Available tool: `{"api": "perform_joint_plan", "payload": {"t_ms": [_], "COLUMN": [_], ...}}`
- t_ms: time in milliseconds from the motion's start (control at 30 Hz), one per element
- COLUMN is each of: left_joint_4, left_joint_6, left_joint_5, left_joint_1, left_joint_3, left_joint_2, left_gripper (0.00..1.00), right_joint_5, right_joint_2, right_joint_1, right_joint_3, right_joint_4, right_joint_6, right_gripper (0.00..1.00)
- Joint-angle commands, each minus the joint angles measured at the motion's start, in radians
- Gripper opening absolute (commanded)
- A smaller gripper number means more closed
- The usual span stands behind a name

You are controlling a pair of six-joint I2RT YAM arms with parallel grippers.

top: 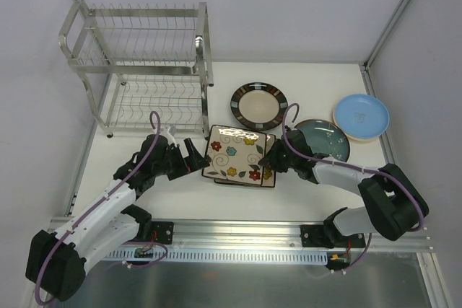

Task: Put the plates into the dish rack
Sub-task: Grab a plate with the left arm

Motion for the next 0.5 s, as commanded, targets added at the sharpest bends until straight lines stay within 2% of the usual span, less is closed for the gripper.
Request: {"api": "perform_joint_plan", "payload": {"t_ms": [0,367,467], "left_joint_4": [0.135,0.224,0.291], "left_joint_6": [-0.053,-0.018,-0.025], "left_joint_5": [-0.042,-0.030,-0.008], "left_joint_1": [-0.016,-0.019,-0.021], "left_joint_3": [-0.024,0.008,0.008], "left_joint_2": [0.058,0.216,0.276], "left_gripper": [0.99,0.99,0.99], "right_joint_5": [0.065,0.080,0.080], "right_joint_2": [0.086,0.087,0.087], "right_joint_1": [0.008,0.008,0.006], "right_joint_3": [-0.027,-0.061,-0.069], "right_joint_4": [-0.146,-0.263,-0.288], "right_joint_6": [-0.087,-0.099,-0.107], "right_gripper": [0.01,0.01,0.01]}}
